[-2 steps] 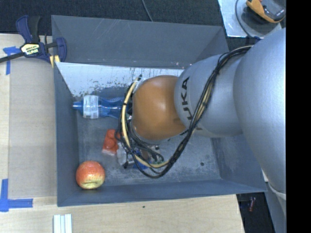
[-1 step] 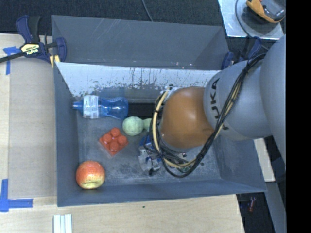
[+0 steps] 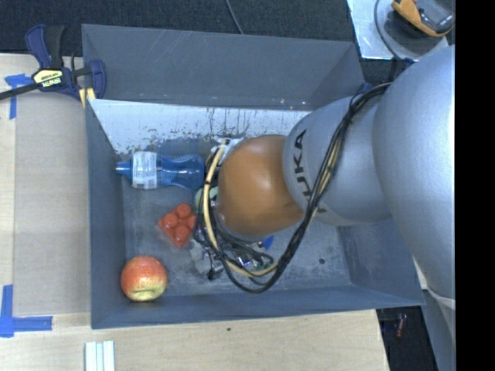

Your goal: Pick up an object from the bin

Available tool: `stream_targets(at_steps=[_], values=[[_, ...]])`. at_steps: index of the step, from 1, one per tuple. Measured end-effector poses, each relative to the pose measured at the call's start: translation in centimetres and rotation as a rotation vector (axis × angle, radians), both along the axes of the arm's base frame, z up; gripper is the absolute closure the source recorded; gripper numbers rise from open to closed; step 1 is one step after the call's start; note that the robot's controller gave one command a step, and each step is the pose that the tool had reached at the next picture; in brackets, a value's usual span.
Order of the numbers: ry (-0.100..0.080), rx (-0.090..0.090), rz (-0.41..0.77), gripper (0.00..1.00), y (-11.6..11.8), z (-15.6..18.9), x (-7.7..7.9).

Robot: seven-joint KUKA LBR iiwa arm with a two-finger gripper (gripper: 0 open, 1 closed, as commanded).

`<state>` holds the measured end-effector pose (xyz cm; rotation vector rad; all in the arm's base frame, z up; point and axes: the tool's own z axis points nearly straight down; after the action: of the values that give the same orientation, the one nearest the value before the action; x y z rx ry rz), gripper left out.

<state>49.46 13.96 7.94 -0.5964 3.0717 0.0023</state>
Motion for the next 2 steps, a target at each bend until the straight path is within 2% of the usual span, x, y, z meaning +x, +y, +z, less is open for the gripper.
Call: stream_targets(at_steps=[1, 2], values=[[-0.001, 0.002, -0.034, 1.00, 4.0, -0.3, 0.4], [-0.009, 0.000, 0.040, 1.00, 7.5, -0.5, 0.1]])
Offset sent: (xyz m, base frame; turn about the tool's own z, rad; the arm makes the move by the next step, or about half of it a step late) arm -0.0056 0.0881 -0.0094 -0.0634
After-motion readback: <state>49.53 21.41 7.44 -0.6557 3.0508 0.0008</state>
